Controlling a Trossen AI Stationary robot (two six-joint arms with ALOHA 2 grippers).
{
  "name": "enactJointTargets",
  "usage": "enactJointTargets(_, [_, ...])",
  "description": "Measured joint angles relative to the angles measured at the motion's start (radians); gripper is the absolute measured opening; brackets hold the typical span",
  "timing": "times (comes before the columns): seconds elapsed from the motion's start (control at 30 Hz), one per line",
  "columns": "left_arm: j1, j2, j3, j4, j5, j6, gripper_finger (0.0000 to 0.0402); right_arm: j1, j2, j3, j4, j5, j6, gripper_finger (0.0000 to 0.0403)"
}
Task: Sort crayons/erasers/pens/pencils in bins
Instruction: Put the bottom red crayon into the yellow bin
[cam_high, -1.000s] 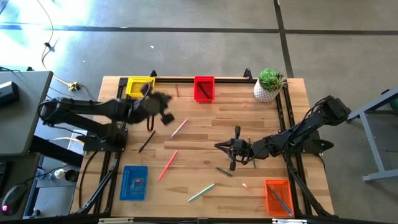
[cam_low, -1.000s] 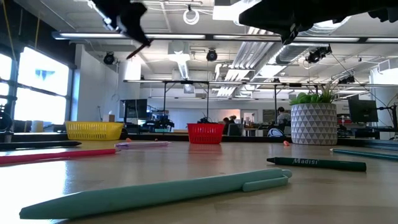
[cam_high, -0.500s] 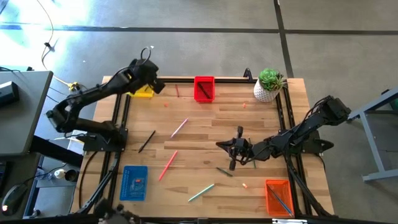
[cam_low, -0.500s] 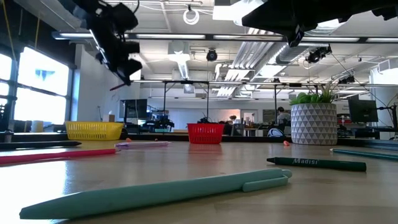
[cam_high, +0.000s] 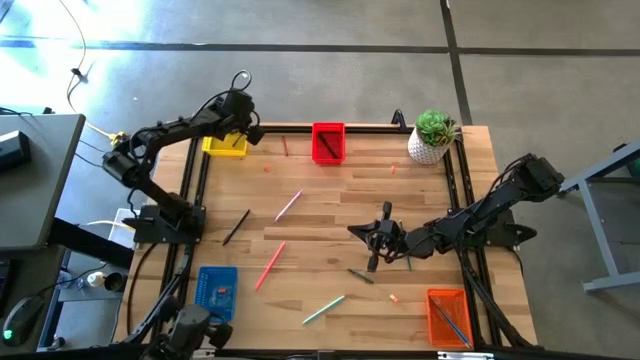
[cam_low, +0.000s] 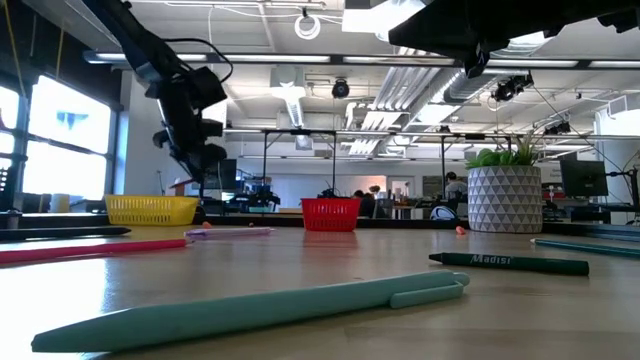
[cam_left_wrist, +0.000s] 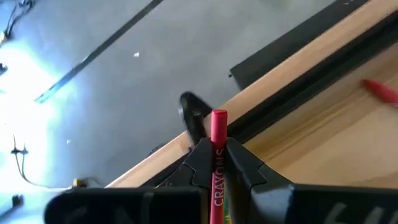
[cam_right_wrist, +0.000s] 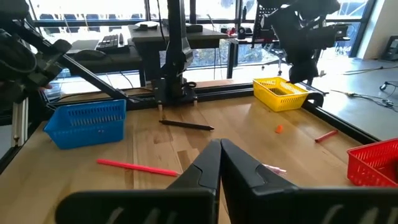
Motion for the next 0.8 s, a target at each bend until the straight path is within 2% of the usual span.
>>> enactJointTargets(0.27, [-0.008,-0.009,0.000,-0.080,0.000,-0.043,0.0004,0.000,0.000,0.000,0.000,0.000,-0.017,0.0002])
enactJointTargets(0.6, [-0.016,-0.009,0.000,-0.101,0.001,-0.094,0.0004,0.000,0.000,0.000,0.000,-0.002,-0.019,0.0002])
enactJointTargets(0.8, [-0.017,0.034,0.000,-0.121,0.022,-0.117,0.0004,0.000,0.000,0.000,0.000,-0.004,-0.025,0.0002])
